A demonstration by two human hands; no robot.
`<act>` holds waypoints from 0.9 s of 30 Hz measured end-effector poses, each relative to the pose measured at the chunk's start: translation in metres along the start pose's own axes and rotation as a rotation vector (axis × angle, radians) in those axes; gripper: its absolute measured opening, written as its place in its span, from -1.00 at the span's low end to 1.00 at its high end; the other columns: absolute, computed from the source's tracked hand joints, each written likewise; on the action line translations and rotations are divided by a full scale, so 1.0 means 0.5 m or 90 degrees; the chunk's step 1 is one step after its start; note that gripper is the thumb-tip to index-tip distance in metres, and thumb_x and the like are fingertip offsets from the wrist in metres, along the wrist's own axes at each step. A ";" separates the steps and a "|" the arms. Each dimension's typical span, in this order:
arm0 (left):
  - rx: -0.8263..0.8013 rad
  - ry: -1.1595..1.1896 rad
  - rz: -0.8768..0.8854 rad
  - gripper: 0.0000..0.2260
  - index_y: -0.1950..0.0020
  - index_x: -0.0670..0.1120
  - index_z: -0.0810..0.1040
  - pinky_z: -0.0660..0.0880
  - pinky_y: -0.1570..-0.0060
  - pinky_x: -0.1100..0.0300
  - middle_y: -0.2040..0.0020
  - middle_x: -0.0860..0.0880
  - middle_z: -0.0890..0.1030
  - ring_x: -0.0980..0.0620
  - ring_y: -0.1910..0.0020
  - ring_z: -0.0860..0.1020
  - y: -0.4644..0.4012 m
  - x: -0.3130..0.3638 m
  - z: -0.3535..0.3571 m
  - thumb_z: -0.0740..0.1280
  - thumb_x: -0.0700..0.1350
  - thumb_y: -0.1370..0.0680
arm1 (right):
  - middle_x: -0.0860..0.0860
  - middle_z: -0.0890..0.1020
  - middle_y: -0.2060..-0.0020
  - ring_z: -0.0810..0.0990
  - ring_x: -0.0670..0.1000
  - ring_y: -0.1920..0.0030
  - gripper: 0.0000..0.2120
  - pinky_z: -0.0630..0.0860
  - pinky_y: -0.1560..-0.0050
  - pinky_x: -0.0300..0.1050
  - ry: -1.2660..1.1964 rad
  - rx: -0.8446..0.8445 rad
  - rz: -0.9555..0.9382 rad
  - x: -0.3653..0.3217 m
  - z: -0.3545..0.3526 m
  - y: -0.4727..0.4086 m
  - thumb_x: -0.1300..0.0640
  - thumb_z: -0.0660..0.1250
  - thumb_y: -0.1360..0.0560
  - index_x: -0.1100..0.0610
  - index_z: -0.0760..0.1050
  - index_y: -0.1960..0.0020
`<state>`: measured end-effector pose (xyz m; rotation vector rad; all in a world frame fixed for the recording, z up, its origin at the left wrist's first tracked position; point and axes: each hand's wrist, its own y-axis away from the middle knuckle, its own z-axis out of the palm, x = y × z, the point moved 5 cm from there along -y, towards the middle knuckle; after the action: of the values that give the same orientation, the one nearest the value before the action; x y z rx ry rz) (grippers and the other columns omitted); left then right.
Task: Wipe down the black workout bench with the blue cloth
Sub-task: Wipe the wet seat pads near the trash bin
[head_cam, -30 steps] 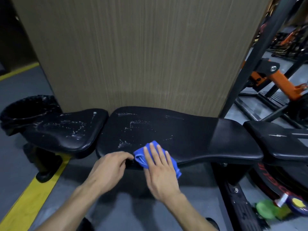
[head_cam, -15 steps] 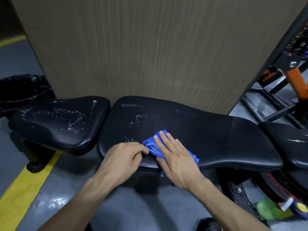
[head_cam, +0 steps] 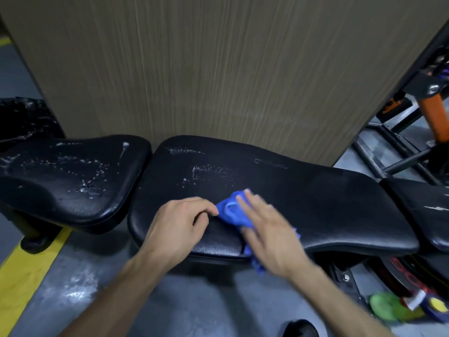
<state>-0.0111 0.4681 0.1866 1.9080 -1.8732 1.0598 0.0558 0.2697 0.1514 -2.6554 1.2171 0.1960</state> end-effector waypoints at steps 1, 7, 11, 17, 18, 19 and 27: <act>-0.005 0.007 -0.004 -0.76 0.05 0.08 0.70 0.56 -0.06 0.17 0.04 0.27 0.69 0.26 0.03 0.64 -0.001 0.000 0.006 0.29 -0.20 -0.48 | 0.04 0.15 -0.59 0.14 0.06 -0.58 -0.36 0.14 -0.54 0.08 0.002 0.011 0.062 0.072 -0.012 -0.017 -0.15 -0.02 -0.55 0.05 0.17 -0.59; -0.042 -0.014 -0.010 -0.72 -0.01 0.13 0.68 0.59 -0.05 0.09 -0.03 0.29 0.68 0.21 -0.03 0.64 0.004 0.003 0.041 0.22 -0.14 -0.49 | 0.16 0.09 -0.60 0.07 0.22 -0.58 -0.36 0.07 -0.54 0.13 0.078 0.067 0.351 0.202 -0.039 -0.077 -0.12 -0.02 -0.59 0.11 0.10 -0.61; -0.049 -0.029 0.013 -0.71 -0.01 0.11 0.70 0.59 -0.06 0.10 -0.02 0.26 0.70 0.17 -0.04 0.65 -0.017 0.005 0.058 0.23 -0.13 -0.47 | -0.04 0.08 -0.61 0.00 0.00 -0.60 -0.41 -0.01 -0.57 -0.05 0.011 -0.011 -0.047 0.023 -0.004 -0.047 -0.07 0.04 -0.60 0.01 0.11 -0.61; -0.032 -0.050 0.012 -0.70 0.03 0.15 0.71 0.45 -0.13 0.37 -0.02 0.32 0.68 0.28 -0.10 0.60 -0.025 -0.019 0.055 0.20 -0.08 -0.48 | 0.07 0.23 -0.57 0.21 0.09 -0.55 -0.38 0.20 -0.49 -0.01 -0.021 0.102 0.296 0.351 -0.071 -0.109 -0.14 0.03 -0.55 0.07 0.25 -0.56; -0.026 -0.053 0.017 -0.68 0.04 0.15 0.71 0.45 -0.14 0.35 -0.01 0.32 0.68 0.28 -0.09 0.60 -0.024 -0.022 0.053 0.17 -0.06 -0.48 | 0.09 0.27 -0.54 0.26 0.15 -0.51 -0.39 0.25 -0.43 0.04 0.000 0.115 0.371 0.383 -0.072 -0.127 -0.12 0.01 -0.54 0.08 0.27 -0.53; -0.019 -0.057 0.025 -0.67 0.04 0.15 0.71 0.44 -0.15 0.30 -0.01 0.32 0.68 0.27 -0.09 0.61 -0.025 -0.026 0.050 0.15 -0.05 -0.47 | 0.12 0.30 -0.51 0.30 0.19 -0.47 -0.39 0.28 -0.40 0.08 0.018 0.123 0.409 0.385 -0.071 -0.154 -0.12 -0.01 -0.53 0.10 0.28 -0.51; -0.009 -0.071 0.039 -0.67 0.09 0.11 0.72 0.42 -0.16 0.30 0.03 0.27 0.71 0.25 -0.03 0.64 -0.050 -0.032 0.055 0.15 -0.08 -0.44 | 0.03 0.11 -0.60 0.06 0.00 -0.59 -0.42 0.01 -0.57 -0.10 -0.044 0.023 -0.007 0.088 0.009 -0.276 -0.03 0.12 -0.62 0.05 0.14 -0.60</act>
<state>0.0227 0.4657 0.1646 1.9504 -2.0054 0.9736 0.1887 0.3264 0.1569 -2.6021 1.1731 0.2596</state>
